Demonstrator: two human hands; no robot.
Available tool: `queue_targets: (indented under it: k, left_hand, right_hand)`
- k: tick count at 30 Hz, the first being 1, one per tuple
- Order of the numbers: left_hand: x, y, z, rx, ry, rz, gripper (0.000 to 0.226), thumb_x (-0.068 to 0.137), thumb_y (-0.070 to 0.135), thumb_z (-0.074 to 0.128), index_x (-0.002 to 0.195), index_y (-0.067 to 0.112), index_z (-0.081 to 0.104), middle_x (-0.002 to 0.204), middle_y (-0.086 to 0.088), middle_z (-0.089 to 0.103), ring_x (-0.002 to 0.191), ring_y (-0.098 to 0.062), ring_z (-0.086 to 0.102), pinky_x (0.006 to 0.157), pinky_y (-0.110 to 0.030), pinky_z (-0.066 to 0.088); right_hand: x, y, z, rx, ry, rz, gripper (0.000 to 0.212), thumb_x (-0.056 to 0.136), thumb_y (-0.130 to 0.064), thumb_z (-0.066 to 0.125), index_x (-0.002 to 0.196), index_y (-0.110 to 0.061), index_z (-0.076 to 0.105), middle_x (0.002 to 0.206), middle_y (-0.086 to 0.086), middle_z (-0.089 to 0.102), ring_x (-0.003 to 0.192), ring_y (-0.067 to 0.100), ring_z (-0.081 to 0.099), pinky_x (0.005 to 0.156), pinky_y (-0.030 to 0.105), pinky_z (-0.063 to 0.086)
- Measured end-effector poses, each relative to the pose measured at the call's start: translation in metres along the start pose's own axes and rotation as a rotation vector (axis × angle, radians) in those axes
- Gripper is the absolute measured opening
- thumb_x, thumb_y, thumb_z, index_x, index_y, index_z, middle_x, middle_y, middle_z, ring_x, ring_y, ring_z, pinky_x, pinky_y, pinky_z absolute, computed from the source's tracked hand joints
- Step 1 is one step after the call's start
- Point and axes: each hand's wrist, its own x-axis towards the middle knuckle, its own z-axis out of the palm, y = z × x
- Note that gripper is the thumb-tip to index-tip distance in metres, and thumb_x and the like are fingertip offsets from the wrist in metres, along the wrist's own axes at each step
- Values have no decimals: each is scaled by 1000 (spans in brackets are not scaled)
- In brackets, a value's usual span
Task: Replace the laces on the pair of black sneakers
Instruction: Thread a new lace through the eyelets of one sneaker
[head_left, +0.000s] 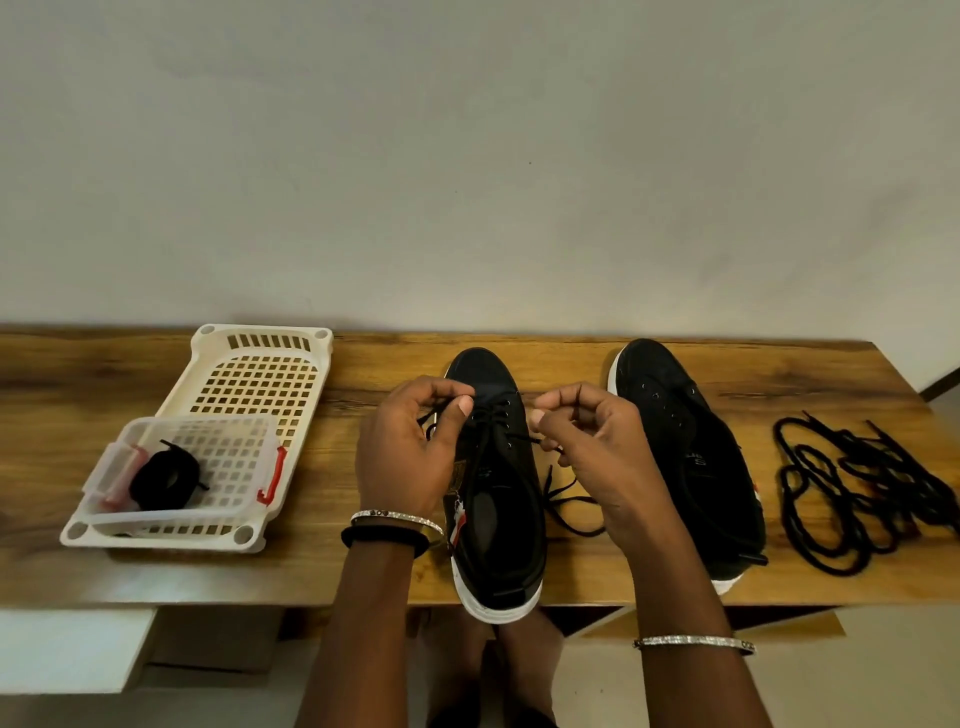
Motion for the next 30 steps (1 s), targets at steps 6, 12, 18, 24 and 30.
queue_targets:
  k: [6, 12, 18, 24, 30]
  left_hand:
    - [2, 3, -5, 32, 153, 46, 6, 91, 28, 69, 92, 21, 70, 91, 9, 68, 87, -4, 64, 73, -15, 46]
    - [-2, 1, -2, 75, -128, 30, 5, 84, 25, 76, 87, 29, 76, 89, 16, 72, 88, -1, 65, 74, -29, 54]
    - [-3, 1, 0, 142, -251, -5, 10, 80, 24, 80, 86, 33, 78, 84, 18, 73, 85, 2, 66, 77, -31, 56]
    - [-6, 3, 7, 130, -261, -49, 10, 78, 24, 82, 83, 32, 78, 80, 19, 73, 80, 4, 67, 77, -30, 57]
    - [-7, 2, 11, 135, -240, -85, 8, 79, 25, 81, 81, 32, 77, 79, 18, 72, 80, 5, 66, 75, -22, 53]
  right_hand:
    - [-2, 5, -3, -346, -184, -26, 32, 71, -28, 90, 95, -23, 70, 85, -4, 64, 68, 10, 55, 64, 24, 48]
    - [-1, 7, 3, -527, -152, -111, 25, 73, -23, 87, 89, -26, 69, 81, -6, 67, 68, 17, 62, 67, 31, 54]
    - [-3, 8, -2, -461, -91, -144, 10, 80, -20, 83, 83, -23, 74, 75, -5, 71, 72, 13, 68, 68, 31, 58]
    - [-2, 9, -5, -429, -62, -129, 11, 76, -25, 86, 79, -24, 76, 74, -7, 73, 70, 6, 68, 66, 27, 59]
    - [-1, 11, -5, -377, -71, -84, 10, 75, -26, 88, 79, -22, 79, 74, -4, 75, 71, 13, 72, 70, 44, 62]
